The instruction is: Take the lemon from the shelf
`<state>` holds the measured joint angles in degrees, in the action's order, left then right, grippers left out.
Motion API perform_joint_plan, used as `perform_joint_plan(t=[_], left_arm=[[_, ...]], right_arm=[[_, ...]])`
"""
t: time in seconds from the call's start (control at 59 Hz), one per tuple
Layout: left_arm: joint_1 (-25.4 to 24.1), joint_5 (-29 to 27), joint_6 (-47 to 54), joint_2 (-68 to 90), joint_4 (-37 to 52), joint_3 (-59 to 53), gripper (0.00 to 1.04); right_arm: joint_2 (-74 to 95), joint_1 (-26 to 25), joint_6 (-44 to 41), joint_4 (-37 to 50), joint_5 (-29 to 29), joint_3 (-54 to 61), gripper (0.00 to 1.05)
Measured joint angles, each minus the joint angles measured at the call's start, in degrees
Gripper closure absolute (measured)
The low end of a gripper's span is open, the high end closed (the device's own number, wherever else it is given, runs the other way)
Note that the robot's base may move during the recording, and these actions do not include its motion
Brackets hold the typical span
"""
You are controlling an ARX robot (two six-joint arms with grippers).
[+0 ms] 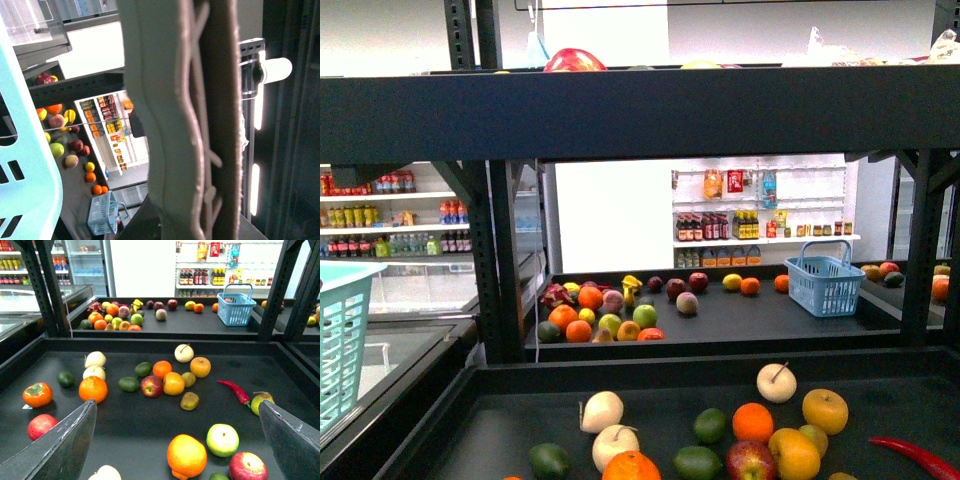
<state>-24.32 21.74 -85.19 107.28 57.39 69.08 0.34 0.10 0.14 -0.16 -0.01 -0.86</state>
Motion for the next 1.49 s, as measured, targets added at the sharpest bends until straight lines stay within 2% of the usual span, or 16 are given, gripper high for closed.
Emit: perform_joint_plan(t=[0.458,0.712,1.102,1.271,1.492], left_arm=[[-8.4,5.8,-4.8,10.2,7.2,4.4,0.98],[-9.6,8.3,-5.1,14.9,11.4,6.0,0.98],[-9.6,7.9,-6.1,18.8,15.0,6.1,0.98],[-9.7,7.6,-3.9,18.8,14.7,5.7,0.69],[-10.1,7.6,1.4,17.8,5.9,5.0,0.30]], right_arm=[[0.0,0.0,0.0,0.0,0.0,0.0,0.07],[0.0,0.0,0.0,0.0,0.0,0.0,0.07],[0.0,0.0,0.0,0.0,0.0,0.0,0.07],[0.0,0.0,0.0,0.0,0.0,0.0,0.07],[0.0,0.0,0.0,0.0,0.0,0.0,0.07]])
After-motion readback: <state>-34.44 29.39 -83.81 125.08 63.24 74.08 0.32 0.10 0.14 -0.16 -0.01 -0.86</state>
